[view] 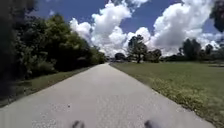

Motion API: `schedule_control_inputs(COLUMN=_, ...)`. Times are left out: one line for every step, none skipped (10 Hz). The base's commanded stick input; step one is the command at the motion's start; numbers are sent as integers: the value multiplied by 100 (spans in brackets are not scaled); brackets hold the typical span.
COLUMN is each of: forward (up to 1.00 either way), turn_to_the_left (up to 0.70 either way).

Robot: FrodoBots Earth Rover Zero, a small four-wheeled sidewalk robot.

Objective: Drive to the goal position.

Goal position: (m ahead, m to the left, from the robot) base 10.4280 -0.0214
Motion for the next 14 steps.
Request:
schedule_control_inputs(forward=50, turn_to_the_left=7)
schedule_control_inputs(forward=50, turn_to_the_left=0)
schedule_control_inputs(forward=50, turn_to_the_left=0)
schedule_control_inputs(forward=50, turn_to_the_left=0)
schedule_control_inputs(forward=50, turn_to_the_left=0)
schedule_control_inputs(forward=50, turn_to_the_left=0)
schedule_control_inputs(forward=50, turn_to_the_left=0)
schedule_control_inputs(forward=50, turn_to_the_left=0)
schedule_control_inputs(forward=50, turn_to_the_left=0)
schedule_control_inputs(forward=50, turn_to_the_left=0)
schedule_control_inputs(forward=50, turn_to_the_left=0)
schedule_control_inputs(forward=50, turn_to_the_left=0)
schedule_control_inputs(forward=50, turn_to_the_left=0)
schedule_control_inputs(forward=50, turn_to_the_left=0)
